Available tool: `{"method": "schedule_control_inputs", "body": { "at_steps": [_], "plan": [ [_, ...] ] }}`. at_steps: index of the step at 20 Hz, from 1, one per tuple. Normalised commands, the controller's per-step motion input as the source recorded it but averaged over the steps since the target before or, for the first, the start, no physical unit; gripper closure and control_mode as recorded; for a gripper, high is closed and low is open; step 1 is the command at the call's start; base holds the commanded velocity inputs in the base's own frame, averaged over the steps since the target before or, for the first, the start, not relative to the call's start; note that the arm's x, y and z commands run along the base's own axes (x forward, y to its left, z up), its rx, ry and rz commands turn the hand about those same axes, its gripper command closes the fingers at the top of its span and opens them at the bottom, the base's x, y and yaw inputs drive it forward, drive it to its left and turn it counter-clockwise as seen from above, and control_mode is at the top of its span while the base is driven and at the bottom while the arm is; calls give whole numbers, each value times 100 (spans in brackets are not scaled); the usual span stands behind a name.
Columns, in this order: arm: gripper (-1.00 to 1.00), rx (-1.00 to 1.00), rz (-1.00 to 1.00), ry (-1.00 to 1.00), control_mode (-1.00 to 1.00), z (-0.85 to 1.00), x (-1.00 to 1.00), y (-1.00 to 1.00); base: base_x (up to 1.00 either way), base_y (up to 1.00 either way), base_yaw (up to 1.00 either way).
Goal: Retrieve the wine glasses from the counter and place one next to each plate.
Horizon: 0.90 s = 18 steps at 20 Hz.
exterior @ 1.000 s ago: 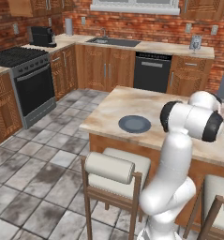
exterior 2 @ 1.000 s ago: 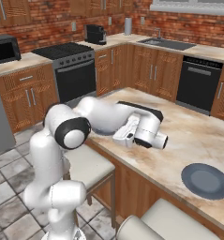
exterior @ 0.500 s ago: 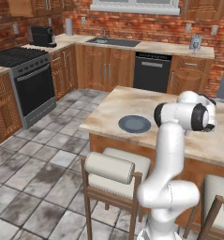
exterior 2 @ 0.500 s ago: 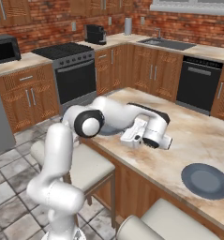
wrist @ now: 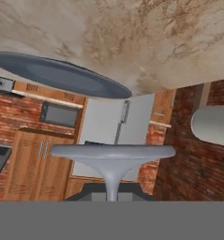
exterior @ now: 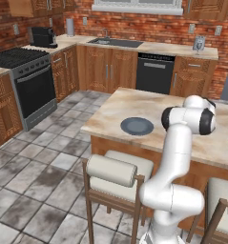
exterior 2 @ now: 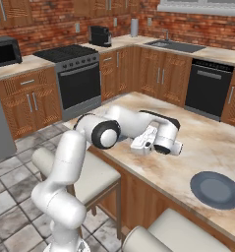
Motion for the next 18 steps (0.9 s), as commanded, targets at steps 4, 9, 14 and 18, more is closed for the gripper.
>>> {"method": "schedule_control_inputs", "body": {
  "at_steps": [4,9,14,18],
  "plan": [
    [100,-12,0,-2,-100,0,14,29,0,0,0],
    [100,-6,-4,0,-100,0,25,18,0,0,0],
    [100,-1,0,0,-100,-3,8,-2,0,0,0],
    [100,-1,0,0,-100,-17,17,0,0,0,0]
  ]
}}
